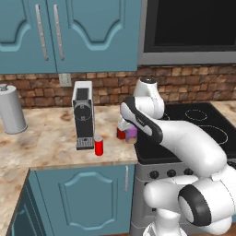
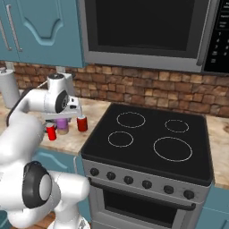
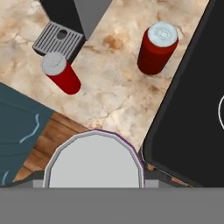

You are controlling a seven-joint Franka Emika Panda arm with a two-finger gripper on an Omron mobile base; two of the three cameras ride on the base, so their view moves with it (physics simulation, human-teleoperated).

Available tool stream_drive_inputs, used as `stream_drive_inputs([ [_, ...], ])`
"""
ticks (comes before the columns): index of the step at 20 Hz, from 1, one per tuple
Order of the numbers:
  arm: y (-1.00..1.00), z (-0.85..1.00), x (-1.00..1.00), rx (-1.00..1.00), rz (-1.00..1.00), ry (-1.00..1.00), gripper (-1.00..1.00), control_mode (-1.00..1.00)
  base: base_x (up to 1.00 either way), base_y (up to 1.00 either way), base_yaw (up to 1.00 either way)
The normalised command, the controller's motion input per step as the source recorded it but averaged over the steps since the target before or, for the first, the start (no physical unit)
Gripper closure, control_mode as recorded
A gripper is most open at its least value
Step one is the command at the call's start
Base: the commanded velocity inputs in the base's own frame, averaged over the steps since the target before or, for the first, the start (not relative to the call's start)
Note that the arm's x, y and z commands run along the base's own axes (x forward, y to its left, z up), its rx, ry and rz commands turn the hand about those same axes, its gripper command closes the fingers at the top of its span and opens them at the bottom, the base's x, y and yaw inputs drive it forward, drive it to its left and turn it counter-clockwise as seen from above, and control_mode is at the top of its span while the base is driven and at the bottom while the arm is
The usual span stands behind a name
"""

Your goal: Four empty soda cans are scattered around the kitchen. Gather all the cans and cluster them next to the stove for recycling.

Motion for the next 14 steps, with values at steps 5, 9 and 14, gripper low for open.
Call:
stream_drive_inputs([
  [5, 0.09, -0.28, 0.43, -0.03, 0.00, -0.01, 1.00, -1.00, 0.00, 0.00, 0.00],
  [9, 0.04, -0.32, 0.41, -0.01, 0.00, 0.00, 1.00, -1.00, 0.00, 0.00, 0.00],
  [14, 0.05, -0.25, 0.38, 0.00, 0.00, 0.00, 1.00, -1.00, 0.00, 0.00, 0.00],
])
